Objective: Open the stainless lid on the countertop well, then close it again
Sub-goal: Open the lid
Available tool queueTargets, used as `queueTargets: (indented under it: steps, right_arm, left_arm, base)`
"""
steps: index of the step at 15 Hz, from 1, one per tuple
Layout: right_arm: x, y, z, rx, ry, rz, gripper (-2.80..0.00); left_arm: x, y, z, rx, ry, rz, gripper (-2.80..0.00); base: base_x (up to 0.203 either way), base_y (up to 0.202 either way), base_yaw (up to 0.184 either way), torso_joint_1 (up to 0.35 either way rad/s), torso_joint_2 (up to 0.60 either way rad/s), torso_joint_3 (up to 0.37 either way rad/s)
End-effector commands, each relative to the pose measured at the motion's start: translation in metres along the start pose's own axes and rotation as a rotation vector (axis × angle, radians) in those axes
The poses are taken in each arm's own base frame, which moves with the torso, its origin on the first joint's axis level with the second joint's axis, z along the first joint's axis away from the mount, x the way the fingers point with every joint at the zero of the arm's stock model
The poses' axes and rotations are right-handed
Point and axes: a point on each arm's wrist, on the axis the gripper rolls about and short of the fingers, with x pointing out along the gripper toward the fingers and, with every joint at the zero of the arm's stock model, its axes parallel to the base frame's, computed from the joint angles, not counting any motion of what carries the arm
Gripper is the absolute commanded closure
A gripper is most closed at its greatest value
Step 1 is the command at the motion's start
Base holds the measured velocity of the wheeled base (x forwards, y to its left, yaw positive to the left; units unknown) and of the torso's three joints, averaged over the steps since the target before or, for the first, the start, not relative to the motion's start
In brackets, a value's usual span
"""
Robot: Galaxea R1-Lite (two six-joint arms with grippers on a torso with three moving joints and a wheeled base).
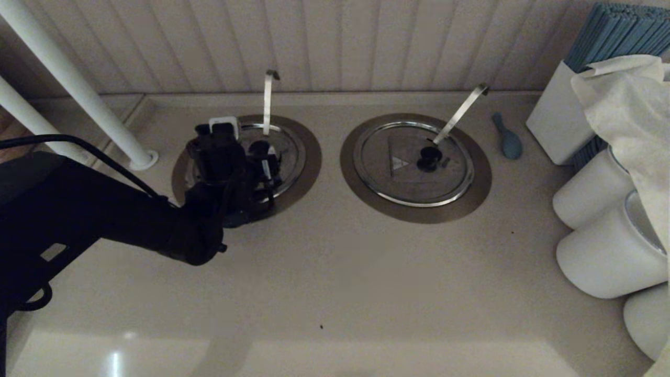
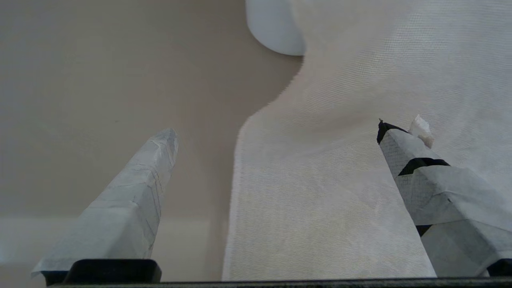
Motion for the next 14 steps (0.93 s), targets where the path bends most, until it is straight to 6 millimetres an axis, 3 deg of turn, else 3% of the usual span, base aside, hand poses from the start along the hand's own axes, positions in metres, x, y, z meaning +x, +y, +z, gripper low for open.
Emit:
queueTargets:
  steps: [1,14]
  right_arm:
    - [0.000,0.000,0.000,0.000,0.000,0.000,-2.80]
    - [0.000,0.000,0.000,0.000,0.000,0.000,-2.80]
  left_arm:
    - [-0.003,0.003,0.013,-0.020,-0.032,0.006,-2.80]
    - [-0.017,0.016,0.027,-0.030,-0.046,0.024,-2.80]
  base:
    - [0.000,0.000,0.000,0.000,0.00,0.000]
    - [0.000,0.000,0.000,0.000,0.00,0.000]
